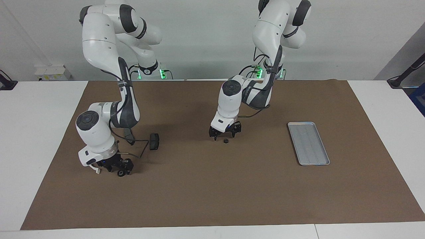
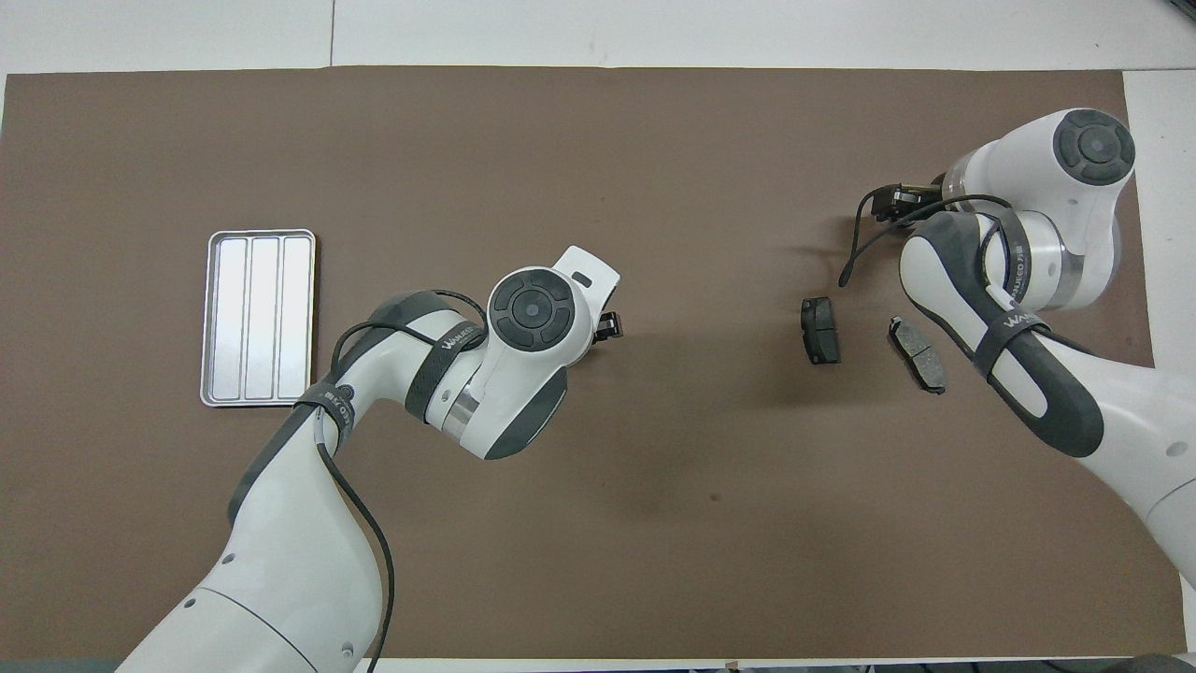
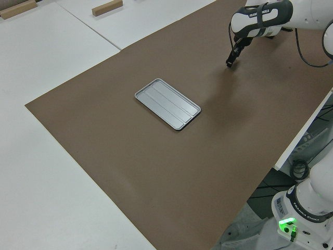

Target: Pick bearing gear from pile to tray

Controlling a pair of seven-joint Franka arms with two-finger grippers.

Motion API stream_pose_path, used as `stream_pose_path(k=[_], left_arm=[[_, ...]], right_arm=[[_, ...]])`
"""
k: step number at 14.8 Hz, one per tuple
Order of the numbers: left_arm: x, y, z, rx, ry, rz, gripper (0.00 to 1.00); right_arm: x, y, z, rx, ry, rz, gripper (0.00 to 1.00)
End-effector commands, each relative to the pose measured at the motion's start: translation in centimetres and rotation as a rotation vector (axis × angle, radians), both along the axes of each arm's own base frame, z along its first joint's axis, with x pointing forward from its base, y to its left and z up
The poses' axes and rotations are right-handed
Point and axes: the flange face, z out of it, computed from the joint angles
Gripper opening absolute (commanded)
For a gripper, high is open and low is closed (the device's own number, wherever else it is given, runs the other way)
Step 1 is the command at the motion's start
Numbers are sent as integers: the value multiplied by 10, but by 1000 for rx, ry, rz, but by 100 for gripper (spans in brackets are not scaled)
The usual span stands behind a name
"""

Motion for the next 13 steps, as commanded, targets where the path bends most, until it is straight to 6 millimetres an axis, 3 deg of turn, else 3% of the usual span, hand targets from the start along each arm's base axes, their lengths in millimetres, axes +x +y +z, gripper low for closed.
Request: stream_pose_path(k=[1, 2, 4, 6, 7, 9, 12, 13], left_arm=[[-8, 8, 6, -7, -20, 13, 100], [-8, 8, 6, -7, -22, 7, 98], [-6, 9, 7, -8, -25, 7, 72], [-4, 9, 8, -10, -27, 10, 18], [-4, 9, 9, -12, -29, 15, 0], [-2, 9, 10, -13, -31, 21, 0], [14, 10, 30, 11, -40, 8, 0], [26, 13, 50, 42, -44, 1, 0]], right_arm=[[-1, 0, -1, 19, -4, -51, 84], [-1, 0, -1, 20, -6, -52, 83], [-1, 1, -2, 23, -7, -59, 80], [-1, 1, -3, 24, -8, -65, 73], [-1, 0, -8, 25, -3, -65, 70], [-1, 0, -9, 27, -3, -68, 55], [-2, 1, -10, 27, 6, -68, 13], [-2, 2, -10, 28, 9, -65, 0]])
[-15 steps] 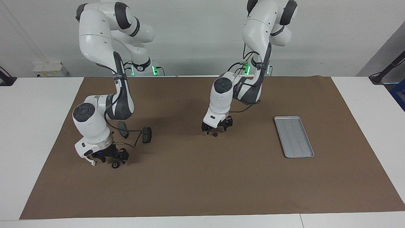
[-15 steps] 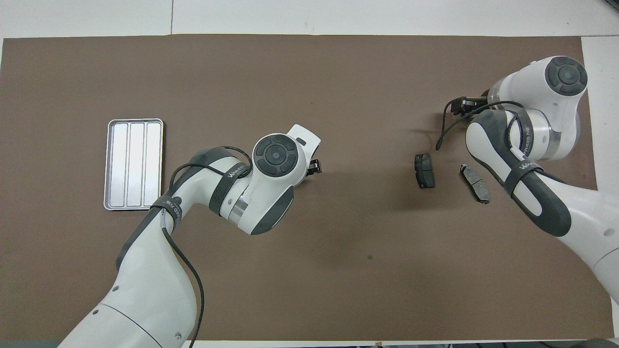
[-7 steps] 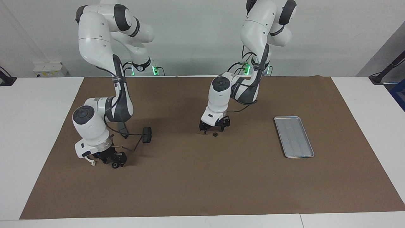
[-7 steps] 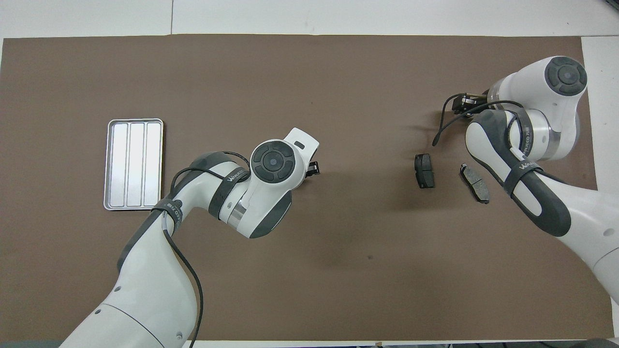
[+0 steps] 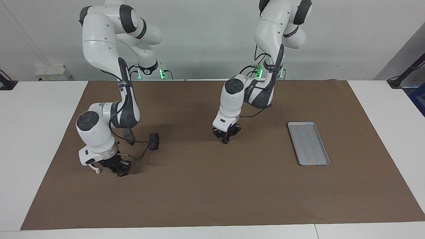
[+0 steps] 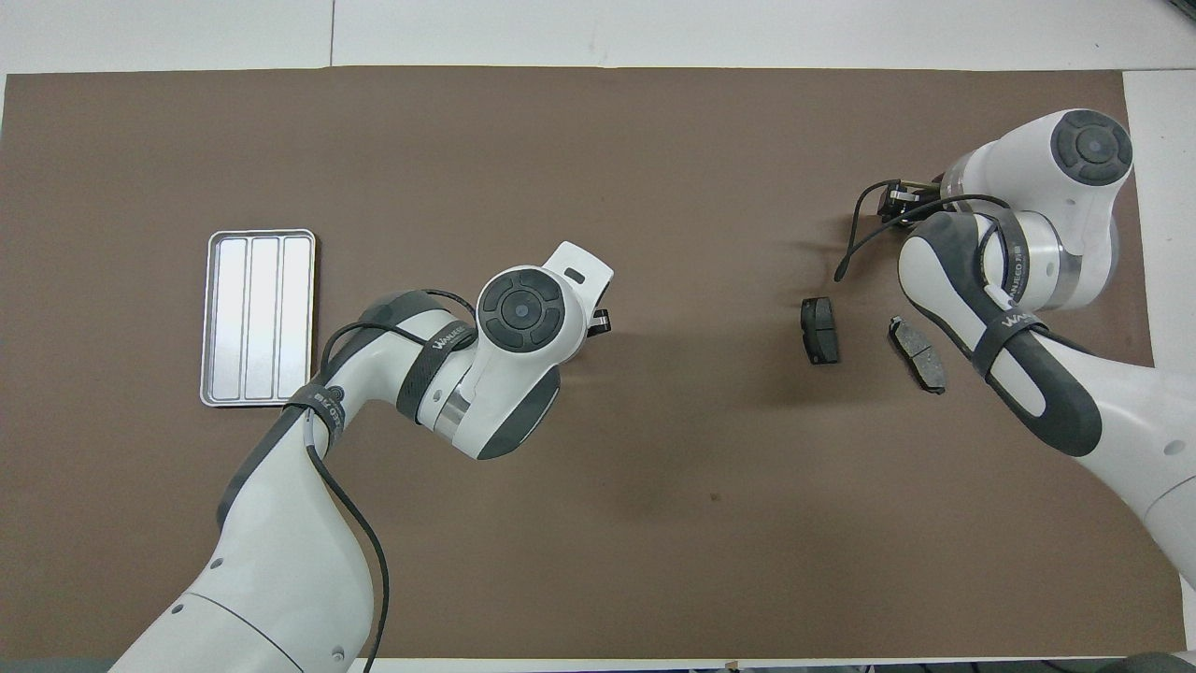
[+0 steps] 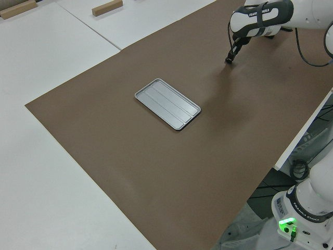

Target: Pick bearing gear from pile to tray

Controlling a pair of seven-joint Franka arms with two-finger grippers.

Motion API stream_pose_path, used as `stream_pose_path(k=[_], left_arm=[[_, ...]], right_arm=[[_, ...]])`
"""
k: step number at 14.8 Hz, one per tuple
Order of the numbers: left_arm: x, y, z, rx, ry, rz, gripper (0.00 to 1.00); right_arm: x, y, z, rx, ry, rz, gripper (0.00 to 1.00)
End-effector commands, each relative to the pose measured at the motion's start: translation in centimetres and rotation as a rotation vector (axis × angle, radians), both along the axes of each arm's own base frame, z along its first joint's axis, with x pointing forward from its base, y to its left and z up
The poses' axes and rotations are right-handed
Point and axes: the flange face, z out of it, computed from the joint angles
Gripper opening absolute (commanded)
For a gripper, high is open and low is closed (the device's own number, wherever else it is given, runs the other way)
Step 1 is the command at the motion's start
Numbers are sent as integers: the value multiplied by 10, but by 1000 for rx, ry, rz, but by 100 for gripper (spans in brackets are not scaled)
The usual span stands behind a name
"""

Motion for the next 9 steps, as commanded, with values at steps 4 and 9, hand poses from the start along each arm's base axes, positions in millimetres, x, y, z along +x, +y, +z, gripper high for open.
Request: stream_pose_path(k=[4, 9], left_arm=[[51, 93, 121, 72, 19, -51, 0], [80, 254, 150, 90, 110, -235, 0]], right_arm=[[-3, 5, -9, 19, 20, -15, 0], [1, 9, 23, -3, 92, 0, 0]])
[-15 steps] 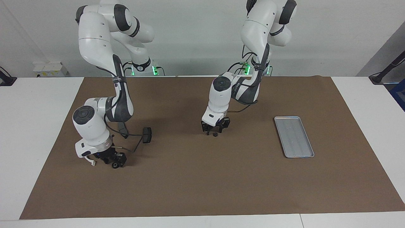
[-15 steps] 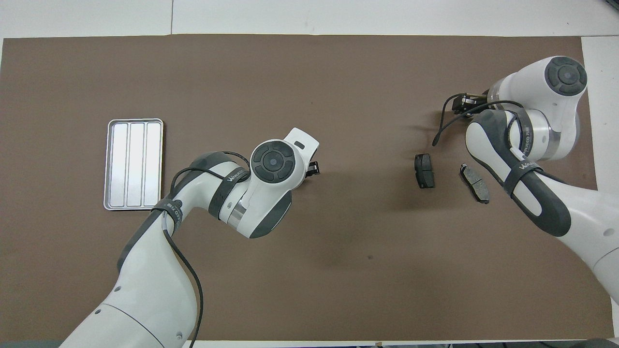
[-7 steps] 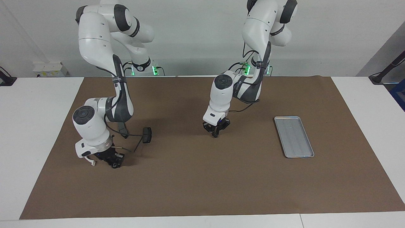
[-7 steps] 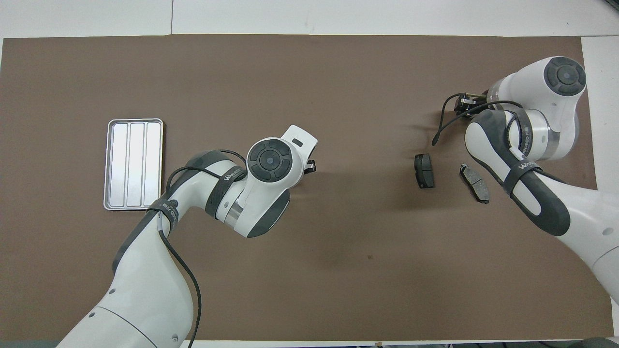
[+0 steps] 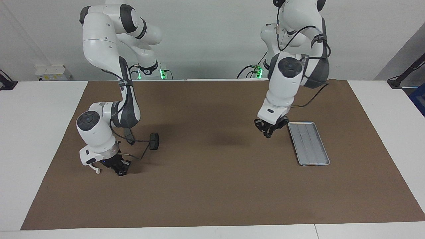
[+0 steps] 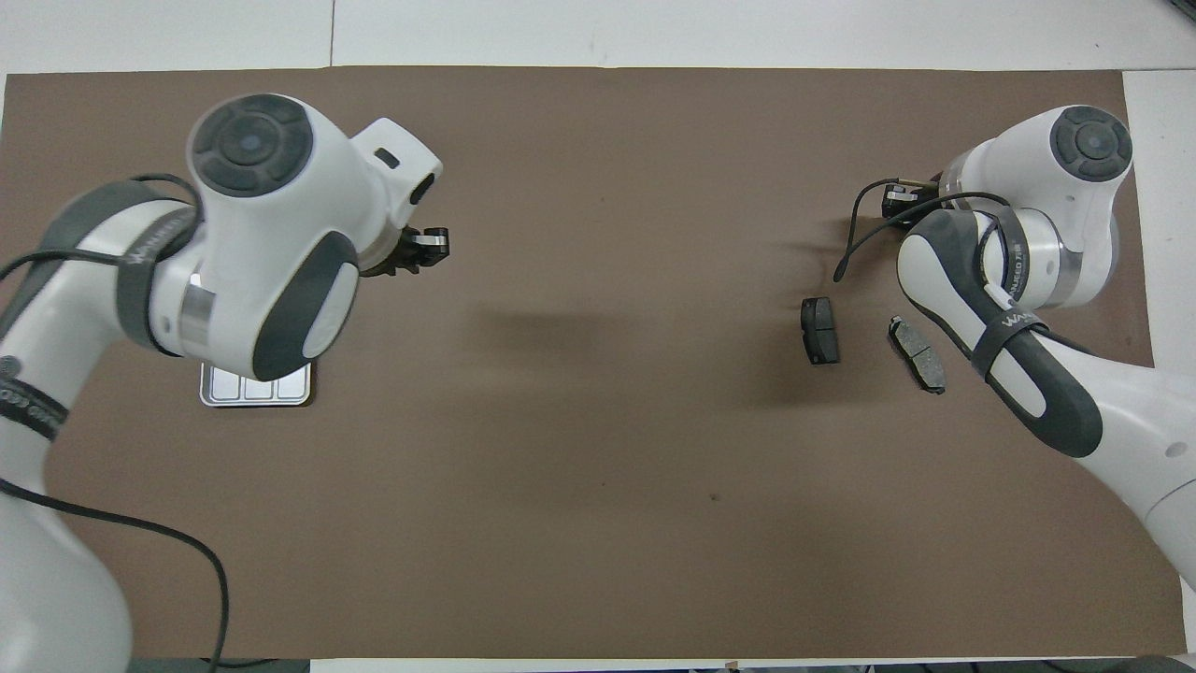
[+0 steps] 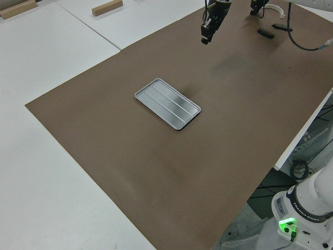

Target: Pick bearing gear from pile to tray

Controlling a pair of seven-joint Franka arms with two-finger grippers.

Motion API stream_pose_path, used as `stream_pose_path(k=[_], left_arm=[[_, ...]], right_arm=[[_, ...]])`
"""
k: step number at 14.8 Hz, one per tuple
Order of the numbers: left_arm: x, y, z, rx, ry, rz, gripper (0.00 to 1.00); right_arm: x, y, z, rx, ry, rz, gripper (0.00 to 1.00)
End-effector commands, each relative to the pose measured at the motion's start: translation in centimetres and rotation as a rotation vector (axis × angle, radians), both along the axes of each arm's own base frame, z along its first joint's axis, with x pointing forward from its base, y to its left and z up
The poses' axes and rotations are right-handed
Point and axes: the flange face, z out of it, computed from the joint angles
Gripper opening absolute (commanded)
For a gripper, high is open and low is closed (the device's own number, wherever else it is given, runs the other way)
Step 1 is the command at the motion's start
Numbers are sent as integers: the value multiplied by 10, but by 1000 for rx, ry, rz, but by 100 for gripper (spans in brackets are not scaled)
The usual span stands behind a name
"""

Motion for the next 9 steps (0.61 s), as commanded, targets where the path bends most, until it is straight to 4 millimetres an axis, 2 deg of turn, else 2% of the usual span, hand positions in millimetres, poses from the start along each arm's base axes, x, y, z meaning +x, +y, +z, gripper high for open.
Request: stream_pose_path(k=[1, 3, 5, 6, 8, 9], left_arm=[[4, 98, -7, -5, 61, -110, 0], [4, 163, -16, -10, 69, -161, 0], [-5, 214, -32, -11, 33, -190, 0], [-14, 225, -46, -9, 17, -184, 0], [-33, 232, -77, -6, -16, -174, 0], [-37, 232, -85, -7, -16, -172, 0]], right_arm=[[3, 4, 40, -10, 53, 1, 0], [-6, 17, 76, -26, 85, 44, 0], [-14, 23, 109, -33, 112, 49, 0], [-16, 41, 128, -36, 129, 71, 0], [-24, 65, 169, -28, 159, 73, 0], [-29, 81, 183, -31, 168, 54, 0]])
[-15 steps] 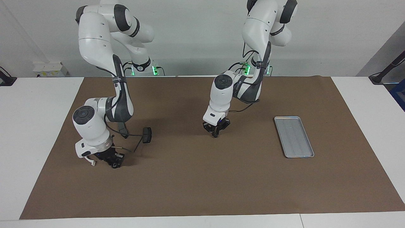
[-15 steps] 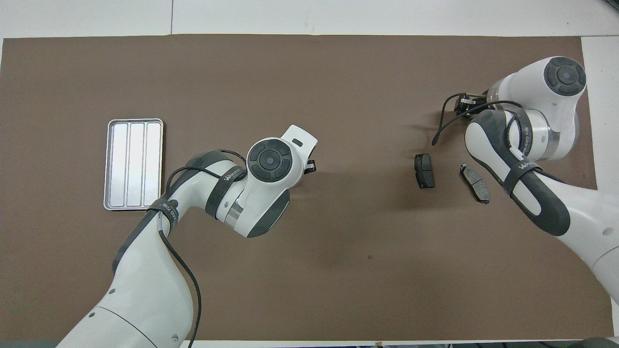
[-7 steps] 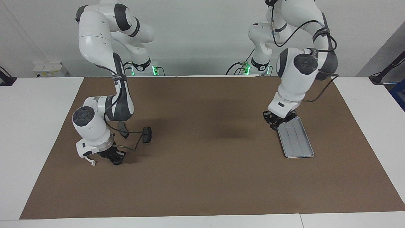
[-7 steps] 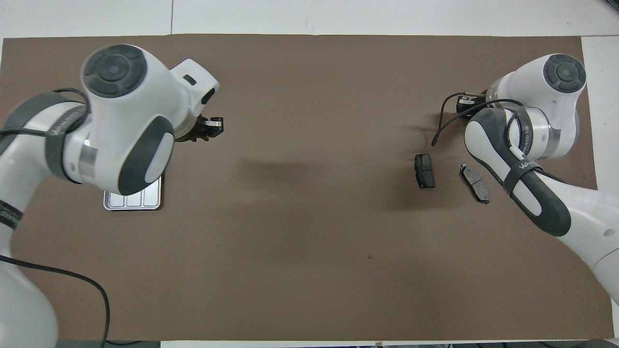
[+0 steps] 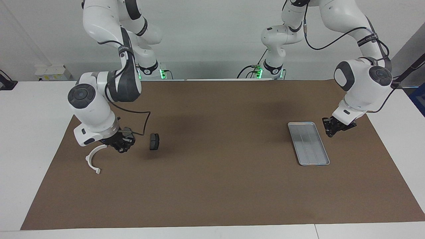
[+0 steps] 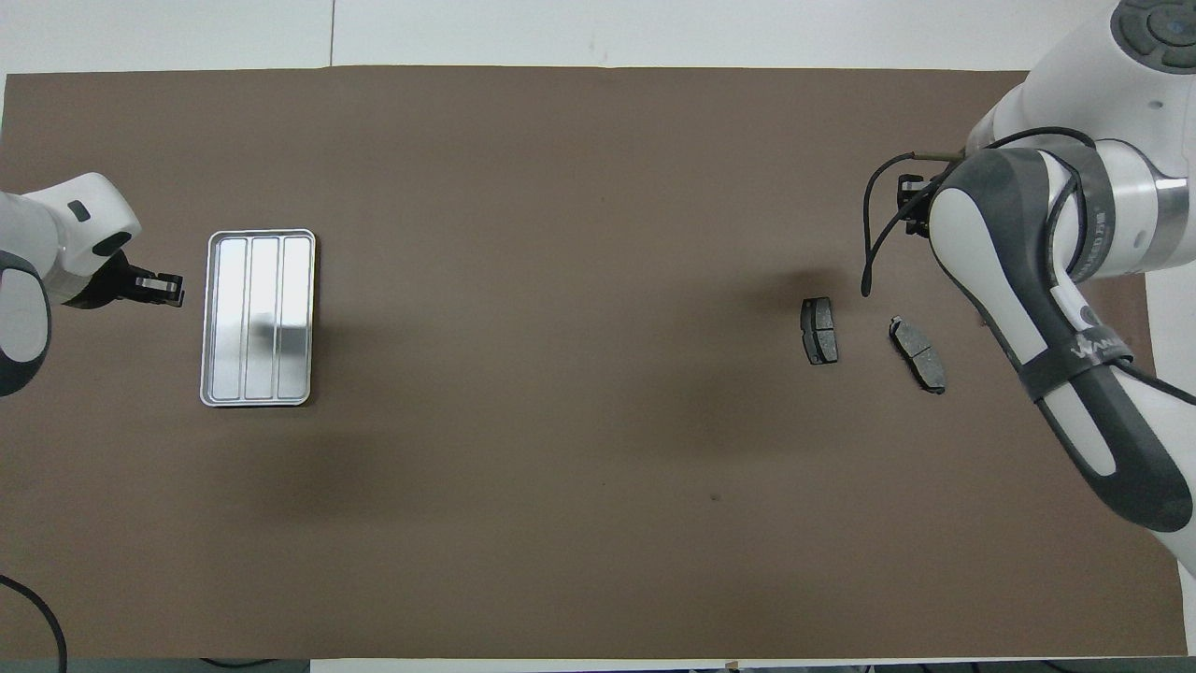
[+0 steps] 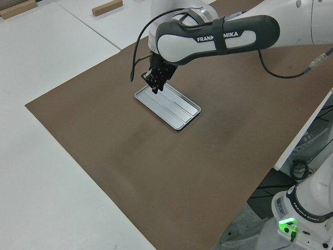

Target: Pick bearing gear from pile to tray

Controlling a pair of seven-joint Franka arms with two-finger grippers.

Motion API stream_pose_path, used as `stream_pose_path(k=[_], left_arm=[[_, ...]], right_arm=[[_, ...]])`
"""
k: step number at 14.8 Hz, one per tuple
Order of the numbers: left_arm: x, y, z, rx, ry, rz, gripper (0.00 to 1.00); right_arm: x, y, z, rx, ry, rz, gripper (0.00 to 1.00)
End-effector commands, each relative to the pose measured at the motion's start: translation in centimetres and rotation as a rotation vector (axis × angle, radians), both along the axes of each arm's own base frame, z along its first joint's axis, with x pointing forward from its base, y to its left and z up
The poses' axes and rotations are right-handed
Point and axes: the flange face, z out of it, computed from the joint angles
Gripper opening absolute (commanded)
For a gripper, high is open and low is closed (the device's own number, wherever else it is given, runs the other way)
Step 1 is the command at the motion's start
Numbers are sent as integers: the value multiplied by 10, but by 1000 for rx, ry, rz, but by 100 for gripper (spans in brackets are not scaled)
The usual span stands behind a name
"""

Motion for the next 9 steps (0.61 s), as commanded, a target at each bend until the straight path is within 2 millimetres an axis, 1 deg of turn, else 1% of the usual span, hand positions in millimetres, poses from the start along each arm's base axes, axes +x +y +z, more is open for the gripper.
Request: stream_pose_path(k=[1, 2, 3, 4, 5, 6, 7, 8, 9], left_arm=[[-31, -10, -18, -9, -15, -8, 0], [-34, -11, -23, -9, -4, -5, 0], [-39, -15, -23, -10, 0, -7, 0], [-46, -18, -29, -10, 14, 1, 0], [-52, -20, -34, -10, 20, 9, 0], [-55, -21, -38, -11, 15, 18, 0], [-60, -25, -43, -12, 14, 31, 0], [-62, -35, -45, -12, 9, 25, 0], [-63, -43, -46, -12, 7, 26, 0]], right_arm=[[-13, 43, 40, -6, 18, -39, 0], [-21, 71, 53, -13, 18, -61, 0], [-29, 96, 61, -20, 19, -84, 0], [-37, 118, 70, -23, 8, -121, 0], [-46, 148, 73, -3, 6, -176, 0], [-54, 173, 74, 14, -3, -240, 0], [-60, 194, 73, 17, -11, -296, 0], [-67, 214, 71, 29, -21, -331, 0], [-71, 228, 64, 40, -29, -366, 0]])
